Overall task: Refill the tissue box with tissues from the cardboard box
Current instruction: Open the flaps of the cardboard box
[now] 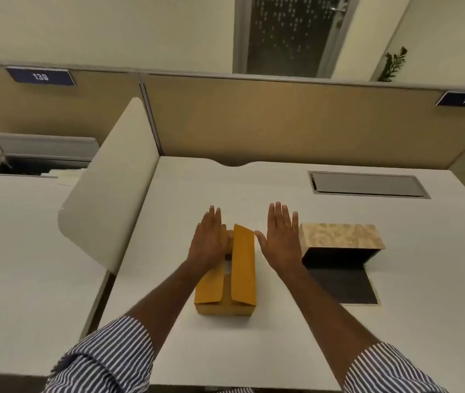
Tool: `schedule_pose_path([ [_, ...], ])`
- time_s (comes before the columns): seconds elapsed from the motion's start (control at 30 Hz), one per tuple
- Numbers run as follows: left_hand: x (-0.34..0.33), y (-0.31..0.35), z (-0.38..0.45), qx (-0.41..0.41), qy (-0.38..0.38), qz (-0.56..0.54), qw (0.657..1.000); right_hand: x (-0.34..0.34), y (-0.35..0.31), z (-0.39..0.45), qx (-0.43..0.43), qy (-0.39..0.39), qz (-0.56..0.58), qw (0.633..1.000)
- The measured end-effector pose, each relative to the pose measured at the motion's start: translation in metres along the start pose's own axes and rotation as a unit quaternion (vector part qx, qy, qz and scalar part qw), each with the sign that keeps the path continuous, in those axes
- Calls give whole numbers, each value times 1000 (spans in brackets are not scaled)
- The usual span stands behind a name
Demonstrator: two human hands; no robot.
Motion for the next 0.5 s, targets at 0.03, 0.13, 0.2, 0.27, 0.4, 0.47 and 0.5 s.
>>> schedule_pose_path([
  [0.03,-6,-2,-5,14,-14,-6,1000,-7,-3,-7,-5,-20,17,1000],
  [0.13,-18,-9,-16,53,-30,-38,997,-27,-15,-27,-12,-87,91,992],
  [0.2,-24,-13,-18,78,-28,-83,993,-36,-27,-37,-25,-123,140,982],
  [0.27,-26,-17,-17,89,-21,-117,989,-42,-36,-45,-44,-161,191,967],
  [0.4,-27,-24,-15,94,-6,-147,985,-45,-54,-56,-66,-210,233,947],
  [0.47,-25,-26,-15,87,11,-162,983,-43,-60,-57,-63,-222,234,945],
  [0.5,-23,-27,-15,81,22,-175,981,-42,-61,-57,-61,-224,237,943],
])
Point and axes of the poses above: each hand's wrist, its own z-axis towards the middle knuckle, its own x-axis out of the back of the hand, y = z × x, the point moved 6 cm from there along z, towards the middle knuckle, and after that the axes turned 3 degrees about -x, right-handed, at the moved point
